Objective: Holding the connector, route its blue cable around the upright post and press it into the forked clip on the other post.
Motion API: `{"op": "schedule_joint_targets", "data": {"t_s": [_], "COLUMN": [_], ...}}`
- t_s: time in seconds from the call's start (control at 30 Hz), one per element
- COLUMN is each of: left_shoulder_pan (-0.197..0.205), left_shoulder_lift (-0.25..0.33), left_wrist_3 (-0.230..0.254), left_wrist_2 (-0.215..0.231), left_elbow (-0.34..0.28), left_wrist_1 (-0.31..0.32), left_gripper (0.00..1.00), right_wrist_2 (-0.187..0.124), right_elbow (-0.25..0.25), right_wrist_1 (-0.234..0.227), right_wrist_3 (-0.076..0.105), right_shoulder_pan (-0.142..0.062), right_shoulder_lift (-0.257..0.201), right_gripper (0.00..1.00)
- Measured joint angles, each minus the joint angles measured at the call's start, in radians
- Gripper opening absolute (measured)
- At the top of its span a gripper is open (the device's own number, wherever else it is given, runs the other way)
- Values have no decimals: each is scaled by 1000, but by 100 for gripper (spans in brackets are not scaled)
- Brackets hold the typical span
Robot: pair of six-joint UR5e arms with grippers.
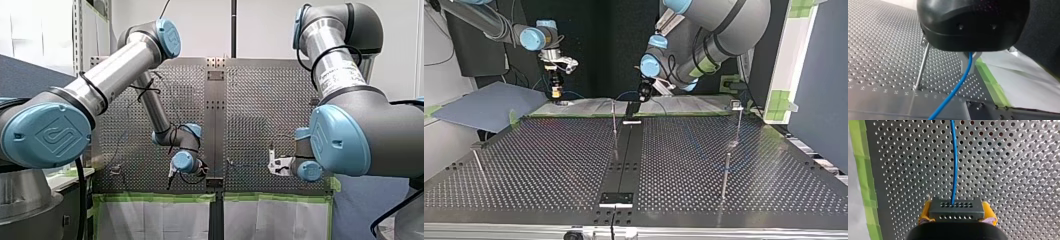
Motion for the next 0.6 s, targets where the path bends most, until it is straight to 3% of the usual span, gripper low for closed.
{"op": "schedule_joint_targets", "data": {"t_s": [0.37,0.6], "left_shoulder_pan": [2,3], "left_shoulder_lift": [0,0], "left_wrist_3": [-2,-10], "left_wrist_2": [10,11], "left_elbow": [4,9], "left_wrist_1": [0,-1], "left_gripper": [0,0], "right_wrist_2": [28,32], "right_elbow": [-4,-36], "right_wrist_1": [-7,19], "right_wrist_3": [-12,-42], "right_shoulder_pan": [-1,9], "right_shoulder_lift": [3,40], "right_gripper": [56,56]}}
